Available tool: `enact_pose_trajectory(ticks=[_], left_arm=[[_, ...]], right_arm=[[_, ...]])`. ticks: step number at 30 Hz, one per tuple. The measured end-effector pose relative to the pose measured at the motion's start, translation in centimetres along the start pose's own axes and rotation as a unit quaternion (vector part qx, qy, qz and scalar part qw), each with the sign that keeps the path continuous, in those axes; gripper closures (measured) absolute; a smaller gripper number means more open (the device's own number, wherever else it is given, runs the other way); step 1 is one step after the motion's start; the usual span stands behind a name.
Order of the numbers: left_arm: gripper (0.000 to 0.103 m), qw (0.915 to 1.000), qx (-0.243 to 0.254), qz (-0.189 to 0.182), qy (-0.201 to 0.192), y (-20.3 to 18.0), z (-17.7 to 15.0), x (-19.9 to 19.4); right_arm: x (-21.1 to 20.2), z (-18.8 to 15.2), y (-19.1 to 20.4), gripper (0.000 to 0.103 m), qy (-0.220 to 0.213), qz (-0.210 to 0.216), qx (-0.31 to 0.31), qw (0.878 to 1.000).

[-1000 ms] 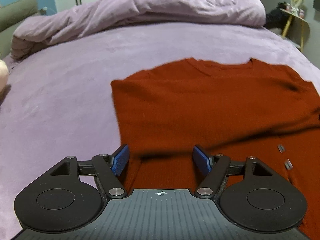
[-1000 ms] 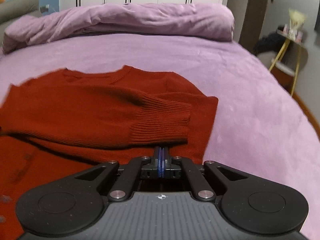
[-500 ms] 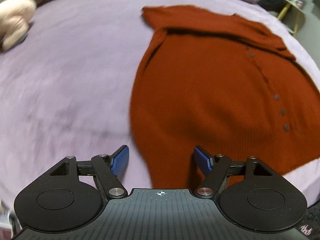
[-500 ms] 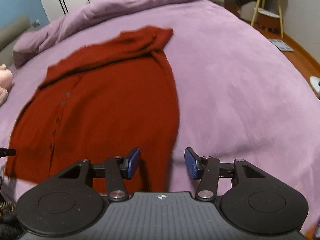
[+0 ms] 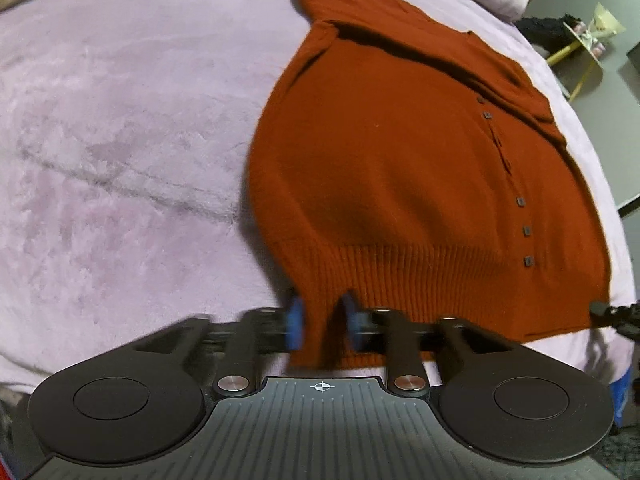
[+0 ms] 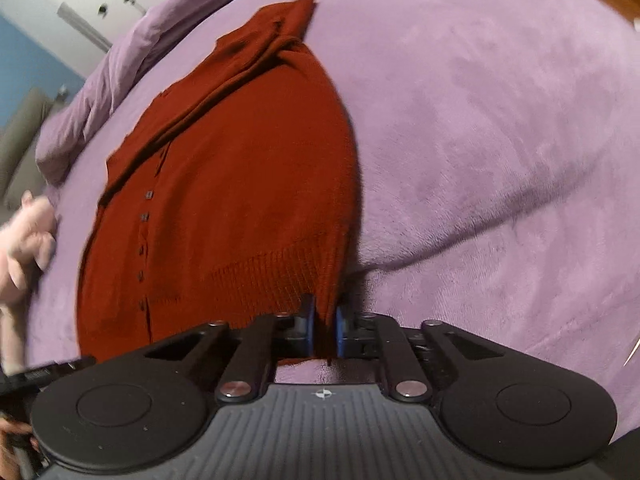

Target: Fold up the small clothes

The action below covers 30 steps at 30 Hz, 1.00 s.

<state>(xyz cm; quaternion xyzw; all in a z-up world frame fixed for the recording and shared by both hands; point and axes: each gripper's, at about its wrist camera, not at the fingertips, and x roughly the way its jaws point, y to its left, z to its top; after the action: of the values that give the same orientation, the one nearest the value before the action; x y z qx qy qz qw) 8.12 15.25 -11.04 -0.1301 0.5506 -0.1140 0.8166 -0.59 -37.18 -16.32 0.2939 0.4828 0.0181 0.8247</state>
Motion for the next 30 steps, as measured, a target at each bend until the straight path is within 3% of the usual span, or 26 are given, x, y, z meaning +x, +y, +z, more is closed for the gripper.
enact_pose_trajectory(ticks=[3, 6, 8, 11, 15, 18, 20, 22, 24, 30], left_arm=[[0.095, 0.9994, -0.007, -0.034, -0.010, -0.2, 0.4, -1.0], [0.096, 0.9952, -0.015, -0.075, -0.061, -0.9, 2.4, -3.2], [0.096, 0.9915, -0.014, -0.078, -0.103, -1.6, 4.7, -4.4], [0.096, 0.9858, -0.017, -0.066, -0.153, -2.4, 8.4, -4.5], [0.096, 0.9790, 0.004, 0.008, -0.204, -3.9, 11.9, -2.2], [0.094, 0.9781, -0.003, 0.053, -0.201, -4.2, 13.3, 0.6], [0.086, 0.9809, -0.006, 0.053, -0.187, -4.0, 13.6, 2.0], [0.075, 0.9778, 0.002, 0.066, -0.199, -3.2, 13.4, 2.0], [0.063, 0.9738, 0.028, 0.083, -0.210, -2.5, 13.0, 1.8], [0.055, 0.9812, 0.090, 0.057, -0.161, -2.0, 13.5, 3.5]], right_arm=[[-0.2, 0.4, -0.6, 0.099, 0.002, 0.034, 0.027, 0.999], [-0.9, 1.7, -0.6, 0.099, -0.007, 0.097, 0.061, 0.993], [-1.3, 3.4, 0.0, 0.099, -0.028, 0.131, 0.071, 0.988], [-1.1, 6.8, 2.1, 0.099, -0.064, 0.138, 0.049, 0.987], [0.4, 10.9, 5.3, 0.099, -0.124, 0.105, -0.010, 0.987], [2.8, 12.8, 7.3, 0.098, -0.160, 0.047, -0.065, 0.984], [4.0, 13.5, 7.6, 0.097, -0.159, 0.016, -0.082, 0.984], [4.3, 13.8, 7.7, 0.093, -0.169, -0.007, -0.107, 0.980], [4.1, 13.6, 7.8, 0.078, -0.190, -0.023, -0.145, 0.971], [5.7, 13.7, 7.1, 0.073, -0.151, -0.057, -0.220, 0.962]])
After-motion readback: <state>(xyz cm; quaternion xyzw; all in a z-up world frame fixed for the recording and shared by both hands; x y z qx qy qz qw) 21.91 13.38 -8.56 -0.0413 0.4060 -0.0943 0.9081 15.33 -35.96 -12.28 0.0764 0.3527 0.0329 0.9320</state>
